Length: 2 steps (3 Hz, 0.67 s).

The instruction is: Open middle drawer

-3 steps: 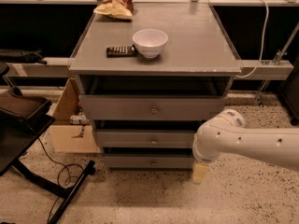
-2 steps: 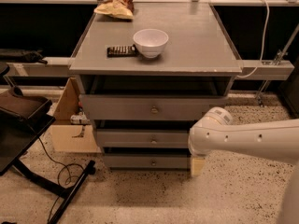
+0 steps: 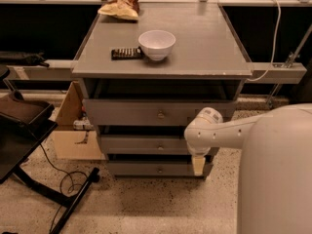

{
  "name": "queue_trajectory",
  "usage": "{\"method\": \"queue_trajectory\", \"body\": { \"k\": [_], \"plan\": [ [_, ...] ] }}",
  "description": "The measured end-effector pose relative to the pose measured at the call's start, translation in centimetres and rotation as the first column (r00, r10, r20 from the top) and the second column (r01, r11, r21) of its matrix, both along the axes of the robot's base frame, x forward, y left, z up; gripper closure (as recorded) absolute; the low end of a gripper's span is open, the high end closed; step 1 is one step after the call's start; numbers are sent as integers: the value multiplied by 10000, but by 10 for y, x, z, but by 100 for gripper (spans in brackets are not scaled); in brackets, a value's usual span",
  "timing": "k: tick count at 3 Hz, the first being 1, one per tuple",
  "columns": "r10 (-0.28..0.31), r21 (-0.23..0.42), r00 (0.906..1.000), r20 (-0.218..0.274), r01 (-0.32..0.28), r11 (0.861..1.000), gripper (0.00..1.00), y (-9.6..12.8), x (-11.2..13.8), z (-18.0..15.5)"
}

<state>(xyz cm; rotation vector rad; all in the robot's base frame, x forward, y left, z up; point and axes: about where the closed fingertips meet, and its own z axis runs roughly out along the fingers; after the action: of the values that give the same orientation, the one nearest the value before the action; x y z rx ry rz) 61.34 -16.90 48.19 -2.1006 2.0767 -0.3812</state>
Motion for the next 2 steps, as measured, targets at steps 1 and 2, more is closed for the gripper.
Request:
{"method": "queue_trajectory", "body": {
  "k": [1, 2],
  "plan": [
    [39, -193, 9986, -525, -49, 9998, 0, 4, 24, -26],
    [-6, -272, 9968, -801, -16, 9996, 0, 7, 36, -38]
  ]
}}
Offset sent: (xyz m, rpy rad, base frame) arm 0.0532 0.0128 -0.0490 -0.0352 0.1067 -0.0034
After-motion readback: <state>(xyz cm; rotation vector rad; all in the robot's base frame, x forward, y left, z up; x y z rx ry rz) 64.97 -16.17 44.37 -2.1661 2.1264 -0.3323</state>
